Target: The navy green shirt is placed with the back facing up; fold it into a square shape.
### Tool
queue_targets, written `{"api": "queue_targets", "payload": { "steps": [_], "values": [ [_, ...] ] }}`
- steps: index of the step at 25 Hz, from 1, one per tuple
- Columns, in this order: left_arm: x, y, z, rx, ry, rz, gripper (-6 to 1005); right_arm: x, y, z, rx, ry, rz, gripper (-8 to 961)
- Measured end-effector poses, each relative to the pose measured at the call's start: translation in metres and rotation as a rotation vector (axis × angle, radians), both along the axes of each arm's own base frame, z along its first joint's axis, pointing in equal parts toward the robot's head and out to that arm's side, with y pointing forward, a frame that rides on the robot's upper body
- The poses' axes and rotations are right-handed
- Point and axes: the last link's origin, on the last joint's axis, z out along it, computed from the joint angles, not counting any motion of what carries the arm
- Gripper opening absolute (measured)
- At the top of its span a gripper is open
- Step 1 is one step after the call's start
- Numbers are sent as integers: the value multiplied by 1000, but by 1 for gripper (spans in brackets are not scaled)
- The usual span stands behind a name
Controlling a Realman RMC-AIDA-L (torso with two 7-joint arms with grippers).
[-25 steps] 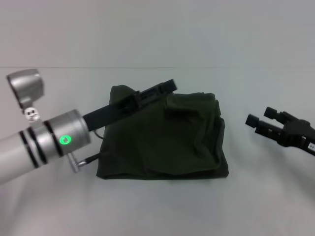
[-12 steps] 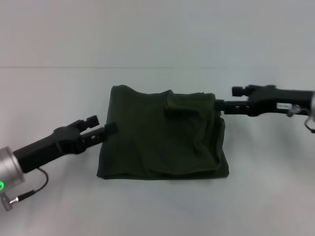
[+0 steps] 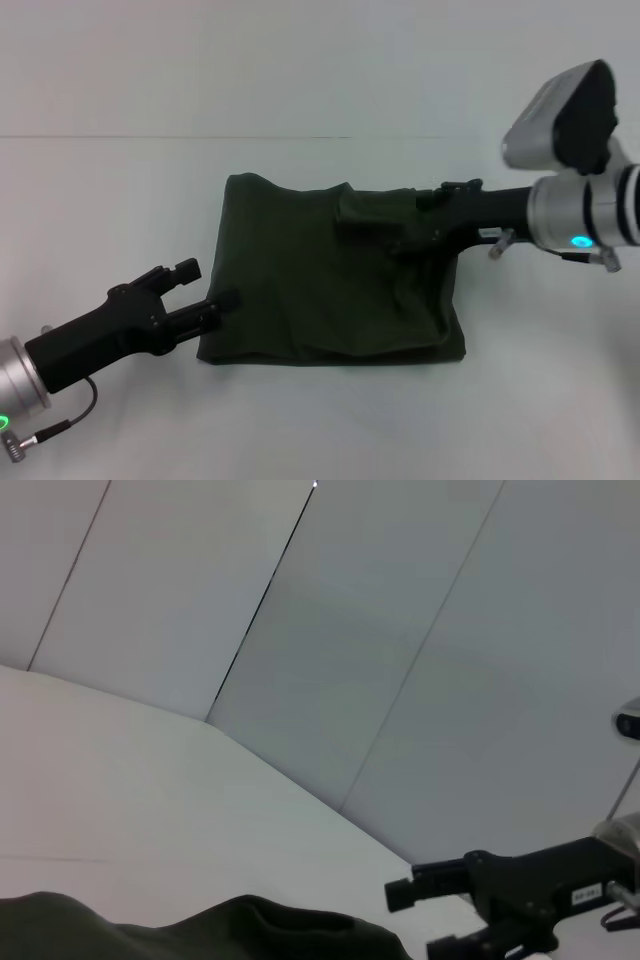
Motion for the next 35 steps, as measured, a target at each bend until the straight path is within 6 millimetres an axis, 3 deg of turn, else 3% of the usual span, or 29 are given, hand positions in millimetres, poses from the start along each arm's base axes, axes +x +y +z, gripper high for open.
{"api": "queue_targets", "payload": {
  "steps": [6, 13, 27, 35],
  "values": [
    [1, 0, -3, 2, -2, 2, 935, -6, 2, -20, 30, -42, 33, 924],
    [4, -1, -8, 6, -3, -6, 935, -12, 3, -29, 45, -68, 59, 924],
    [3, -3, -10, 4, -6, -6, 934, -17, 6, -32, 93, -30, 43, 577],
    [4, -2, -9, 6, -7, -8, 935, -16, 6, -31, 98, -20, 32, 209]
  ]
}}
